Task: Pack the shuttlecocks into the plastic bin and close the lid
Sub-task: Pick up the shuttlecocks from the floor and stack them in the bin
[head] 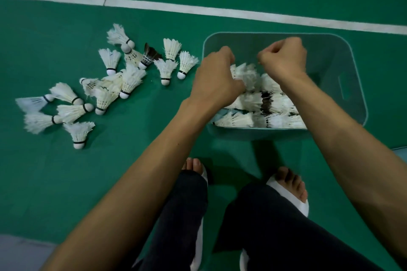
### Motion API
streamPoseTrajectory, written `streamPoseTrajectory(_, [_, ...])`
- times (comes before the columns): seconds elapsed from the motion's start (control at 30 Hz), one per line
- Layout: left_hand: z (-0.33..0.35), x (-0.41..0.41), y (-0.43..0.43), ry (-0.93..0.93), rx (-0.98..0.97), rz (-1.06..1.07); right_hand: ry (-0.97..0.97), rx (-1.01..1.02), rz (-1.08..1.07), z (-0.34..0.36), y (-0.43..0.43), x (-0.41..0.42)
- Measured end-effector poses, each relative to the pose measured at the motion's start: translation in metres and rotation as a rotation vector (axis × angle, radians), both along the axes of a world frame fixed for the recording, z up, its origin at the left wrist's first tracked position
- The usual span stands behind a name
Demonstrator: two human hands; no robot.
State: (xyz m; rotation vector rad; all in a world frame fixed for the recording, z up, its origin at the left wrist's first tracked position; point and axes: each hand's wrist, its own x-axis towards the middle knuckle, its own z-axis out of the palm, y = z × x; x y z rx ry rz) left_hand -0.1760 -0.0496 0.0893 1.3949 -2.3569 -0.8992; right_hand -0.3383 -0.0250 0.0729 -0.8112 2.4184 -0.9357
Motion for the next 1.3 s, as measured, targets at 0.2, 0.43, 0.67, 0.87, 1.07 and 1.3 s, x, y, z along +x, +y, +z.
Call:
streamPoseTrajectory(0.2, [-0.002, 0.054, -0.014, 0.259, -0.115, 0.383, 0.115, -0.272, 0.278, 0.059, -0.034, 0.068])
streamPoseTrajectory(0.43, [-0.083, 0.094, -0.076, -0.127, 0.182, 0.530, 0.303, 0.101, 0.558, 0.034, -0.127, 0.082])
streamPoseTrajectory(0.67, [-0.121, 0.074, -0.120, -0.249, 0.139, 0.366, 0.331, 0.556, 1.069, 0.006, -0.194, 0.097])
streamPoseTrajectory(0.87, [-0.132, 0.070, -0.132, -0.004, 0.188, 0.580, 0.206, 0.941, 1.217, -0.023, -0.211, 0.109])
streamPoseTrajectory(1.07, [-0.118, 0.069, -0.138, 0.238, -0.157, 0.792, 0.094, 0.639, 1.055, -0.014, -0.217, 0.095])
streamPoseTrajectory(1.3, [-0.138, 0.035, -0.198, -0.276, -0.006, 0.278, 0.064, 0.055, 0.489, 0.004, -0.203, 0.032])
